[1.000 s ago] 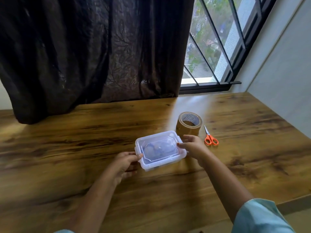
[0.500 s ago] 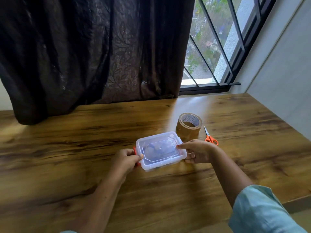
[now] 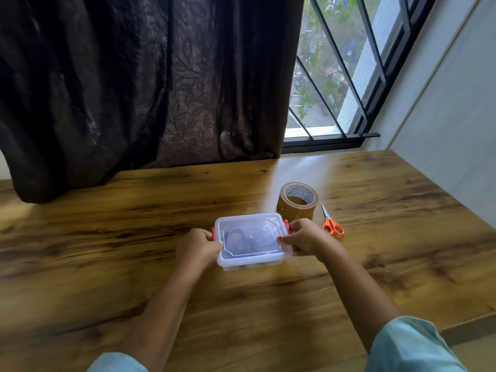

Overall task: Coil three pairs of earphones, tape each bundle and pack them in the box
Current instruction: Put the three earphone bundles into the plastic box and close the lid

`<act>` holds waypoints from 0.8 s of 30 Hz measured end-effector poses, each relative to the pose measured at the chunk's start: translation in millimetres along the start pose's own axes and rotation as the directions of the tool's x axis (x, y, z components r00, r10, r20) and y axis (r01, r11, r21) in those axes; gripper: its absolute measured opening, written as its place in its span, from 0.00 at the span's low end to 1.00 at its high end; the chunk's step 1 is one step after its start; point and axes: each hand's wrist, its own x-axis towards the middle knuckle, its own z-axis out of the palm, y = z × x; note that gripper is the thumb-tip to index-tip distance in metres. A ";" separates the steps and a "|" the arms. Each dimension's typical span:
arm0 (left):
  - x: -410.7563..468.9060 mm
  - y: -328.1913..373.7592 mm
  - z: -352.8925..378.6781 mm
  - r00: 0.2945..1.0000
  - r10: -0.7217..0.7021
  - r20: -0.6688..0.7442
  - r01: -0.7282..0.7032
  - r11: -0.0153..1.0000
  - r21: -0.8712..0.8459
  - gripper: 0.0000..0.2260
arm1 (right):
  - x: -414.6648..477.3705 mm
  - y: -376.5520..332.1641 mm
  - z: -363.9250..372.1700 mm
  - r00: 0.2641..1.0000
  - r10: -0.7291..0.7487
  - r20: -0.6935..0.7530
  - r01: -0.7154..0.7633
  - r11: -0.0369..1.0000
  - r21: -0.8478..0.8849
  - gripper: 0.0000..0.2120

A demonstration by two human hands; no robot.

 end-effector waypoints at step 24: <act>105.1 53.0 -6.5 0.979 -0.031 -0.204 0.042 0.998 0.052 0.06 | 80.2 -84.4 1.9 0.909 -0.321 -0.265 0.253 0.932 -0.260 0.10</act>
